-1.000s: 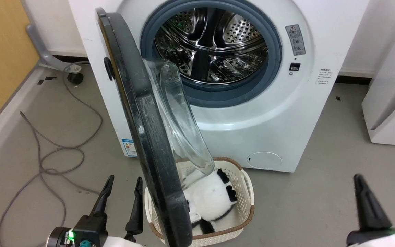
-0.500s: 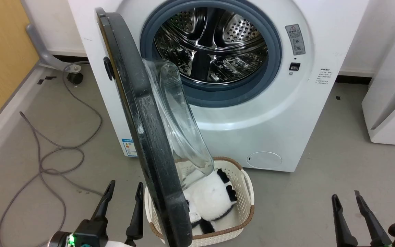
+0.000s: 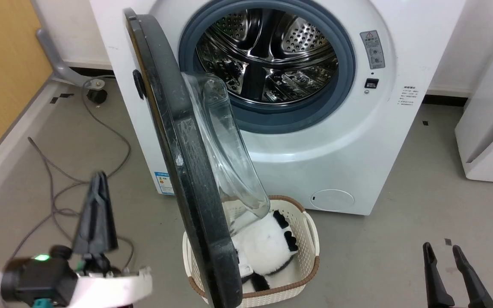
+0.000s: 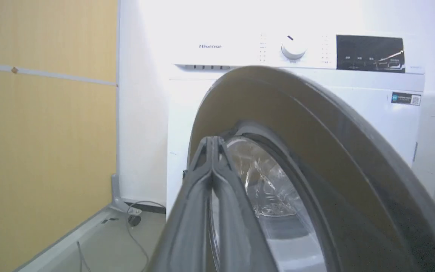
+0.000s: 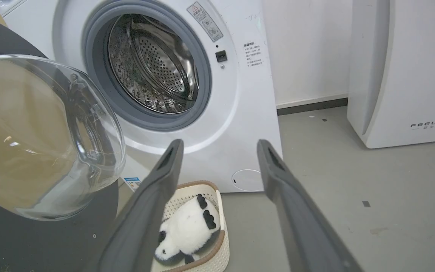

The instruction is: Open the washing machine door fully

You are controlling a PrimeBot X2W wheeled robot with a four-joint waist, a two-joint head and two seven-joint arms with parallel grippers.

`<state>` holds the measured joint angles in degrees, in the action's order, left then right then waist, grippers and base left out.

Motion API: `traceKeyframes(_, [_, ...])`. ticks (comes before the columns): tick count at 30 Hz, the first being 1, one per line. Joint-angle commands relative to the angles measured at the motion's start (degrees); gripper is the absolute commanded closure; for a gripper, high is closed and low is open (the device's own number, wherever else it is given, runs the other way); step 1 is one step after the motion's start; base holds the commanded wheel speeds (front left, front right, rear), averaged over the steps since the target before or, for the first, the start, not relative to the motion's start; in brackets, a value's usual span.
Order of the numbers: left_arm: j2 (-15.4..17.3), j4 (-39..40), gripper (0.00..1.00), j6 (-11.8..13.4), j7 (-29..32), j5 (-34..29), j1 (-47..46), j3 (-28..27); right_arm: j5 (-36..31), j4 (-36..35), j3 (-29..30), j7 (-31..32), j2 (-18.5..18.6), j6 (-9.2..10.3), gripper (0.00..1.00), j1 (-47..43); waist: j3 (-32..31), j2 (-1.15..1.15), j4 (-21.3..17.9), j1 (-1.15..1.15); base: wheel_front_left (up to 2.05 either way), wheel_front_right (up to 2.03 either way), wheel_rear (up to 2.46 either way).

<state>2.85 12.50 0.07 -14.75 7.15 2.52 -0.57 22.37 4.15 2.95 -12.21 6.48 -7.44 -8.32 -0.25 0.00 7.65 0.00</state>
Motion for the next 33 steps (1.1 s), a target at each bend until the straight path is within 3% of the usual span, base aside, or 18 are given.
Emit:
traceKeyframes(1, [0.0,2.5,1.00,0.4,-0.3,-1.0,-1.6,-0.1,0.3,0.2,0.1,-0.2,0.3,-0.05,0.00,-0.5,0.0,0.00,0.0,0.00,0.00,0.00,0.00])
traceKeyframes(6, [0.0,10.8,1.00,1.8,-0.3,-1.4,-6.0,1.1,1.5,0.6,0.2,0.2,1.1,-0.05,0.00,-0.2,0.1,0.00,0.0,0.00,0.00,0.00,0.00])
traceKeyframes(16, [0.0,18.0,1.00,0.5,-0.1,-2.5,-11.5,5.9,2.2,2.0,1.3,0.0,0.9,-0.05,0.00,0.6,0.1,0.00,-0.9,0.00,0.00,0.00,0.00])
traceKeyframes(26, [0.0,18.8,1.00,-2.2,11.7,-1.2,-10.2,15.9,3.0,3.2,0.3,-0.5,1.0,-0.05,0.00,1.1,0.6,0.00,-0.5,0.00,0.00,0.00,0.00])
traceKeyframes(33, [0.1,13.4,1.00,-2.6,19.0,1.5,-5.7,22.1,3.4,4.2,-0.2,-0.9,1.1,-0.05,0.00,1.6,0.8,0.00,0.1,0.00,0.00,0.00,0.00])
